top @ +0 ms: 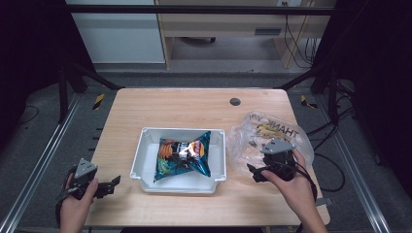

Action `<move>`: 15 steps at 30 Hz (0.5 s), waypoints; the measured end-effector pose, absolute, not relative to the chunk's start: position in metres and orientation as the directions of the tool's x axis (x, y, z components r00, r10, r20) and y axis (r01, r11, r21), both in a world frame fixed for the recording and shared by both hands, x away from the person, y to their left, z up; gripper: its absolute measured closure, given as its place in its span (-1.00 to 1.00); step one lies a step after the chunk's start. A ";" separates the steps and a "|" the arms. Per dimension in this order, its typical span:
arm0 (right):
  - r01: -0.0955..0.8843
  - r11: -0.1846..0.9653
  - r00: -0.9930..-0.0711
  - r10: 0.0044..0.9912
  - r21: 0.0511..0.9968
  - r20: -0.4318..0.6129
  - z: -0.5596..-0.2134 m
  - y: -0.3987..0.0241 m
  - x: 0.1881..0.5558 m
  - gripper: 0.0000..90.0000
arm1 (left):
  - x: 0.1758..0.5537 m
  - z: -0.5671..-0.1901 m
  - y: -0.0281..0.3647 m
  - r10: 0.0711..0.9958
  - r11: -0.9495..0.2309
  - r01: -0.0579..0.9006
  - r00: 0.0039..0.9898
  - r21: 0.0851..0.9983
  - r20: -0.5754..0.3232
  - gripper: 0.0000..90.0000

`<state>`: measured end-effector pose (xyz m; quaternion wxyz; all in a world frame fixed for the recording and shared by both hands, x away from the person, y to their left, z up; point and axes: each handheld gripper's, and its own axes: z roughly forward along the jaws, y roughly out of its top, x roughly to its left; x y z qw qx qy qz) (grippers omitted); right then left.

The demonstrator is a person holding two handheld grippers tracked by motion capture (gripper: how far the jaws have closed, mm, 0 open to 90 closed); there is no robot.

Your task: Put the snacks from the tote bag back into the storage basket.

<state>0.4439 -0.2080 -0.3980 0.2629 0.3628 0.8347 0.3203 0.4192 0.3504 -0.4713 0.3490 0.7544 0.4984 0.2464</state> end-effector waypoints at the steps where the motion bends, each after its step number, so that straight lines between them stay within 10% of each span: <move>1: 0.440 0.526 -0.594 0.778 0.728 -0.203 -0.400 -0.210 0.444 -0.89 | 0.419 -0.471 0.350 0.925 -0.258 0.582 0.380 0.772 0.022 -0.92; 15: 0.486 0.500 -0.562 0.807 0.717 -0.181 -0.426 -0.225 0.441 -0.89 | 0.419 -0.472 0.350 0.924 -0.259 0.583 0.382 0.770 0.022 -0.92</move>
